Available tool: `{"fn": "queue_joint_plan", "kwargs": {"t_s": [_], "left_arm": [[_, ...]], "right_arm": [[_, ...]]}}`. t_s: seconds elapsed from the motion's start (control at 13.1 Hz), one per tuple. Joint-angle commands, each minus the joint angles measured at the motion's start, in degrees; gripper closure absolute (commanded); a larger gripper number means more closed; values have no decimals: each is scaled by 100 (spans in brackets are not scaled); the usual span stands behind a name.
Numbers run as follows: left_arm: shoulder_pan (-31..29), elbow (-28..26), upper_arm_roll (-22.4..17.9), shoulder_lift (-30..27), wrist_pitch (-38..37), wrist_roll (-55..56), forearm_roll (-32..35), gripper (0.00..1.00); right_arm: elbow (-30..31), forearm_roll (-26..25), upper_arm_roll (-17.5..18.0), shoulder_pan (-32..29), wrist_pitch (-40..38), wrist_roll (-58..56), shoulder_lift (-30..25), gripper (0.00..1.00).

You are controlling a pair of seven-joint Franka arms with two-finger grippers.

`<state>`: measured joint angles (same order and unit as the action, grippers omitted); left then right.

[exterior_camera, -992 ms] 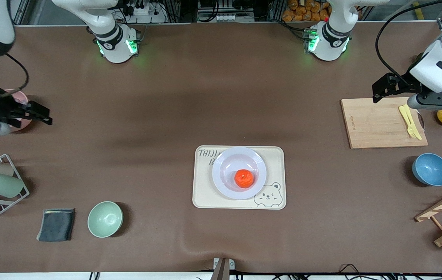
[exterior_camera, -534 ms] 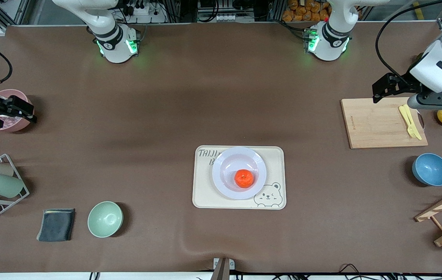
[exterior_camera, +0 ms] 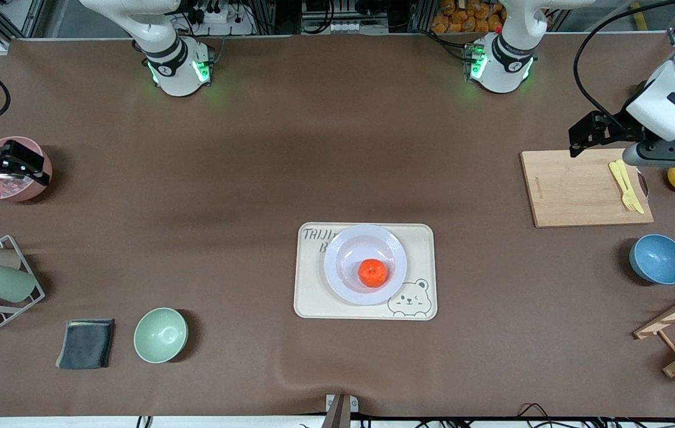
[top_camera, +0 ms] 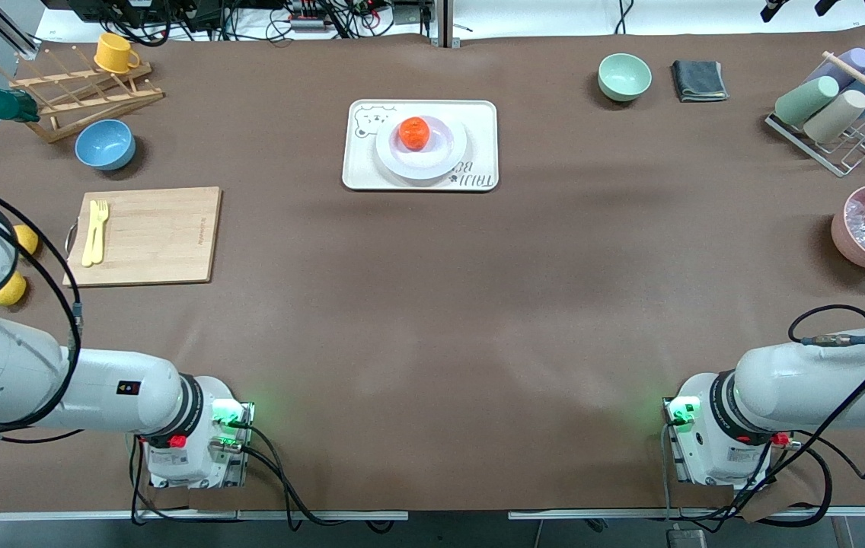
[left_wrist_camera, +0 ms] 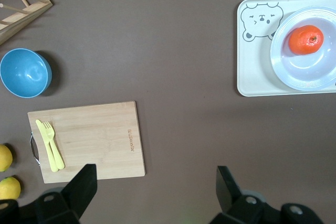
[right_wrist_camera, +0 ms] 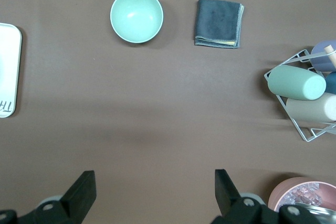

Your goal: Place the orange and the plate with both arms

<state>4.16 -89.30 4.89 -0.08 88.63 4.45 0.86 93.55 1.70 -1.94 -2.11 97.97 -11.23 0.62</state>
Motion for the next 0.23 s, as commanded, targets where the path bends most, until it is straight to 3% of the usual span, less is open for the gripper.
{"fn": "queue_joint_plan", "kwargs": {"t_s": [0.0, 0.15], "left_arm": [[-47, -35, 38, -88, 23, 48, 28, 0], [-47, -78, 38, -97, 23, 48, 28, 0]], "right_arm": [[-100, -29, 80, -97, -94, -73, 34, 0], [-100, -29, 80, -96, -94, -73, 34, 0]]}}
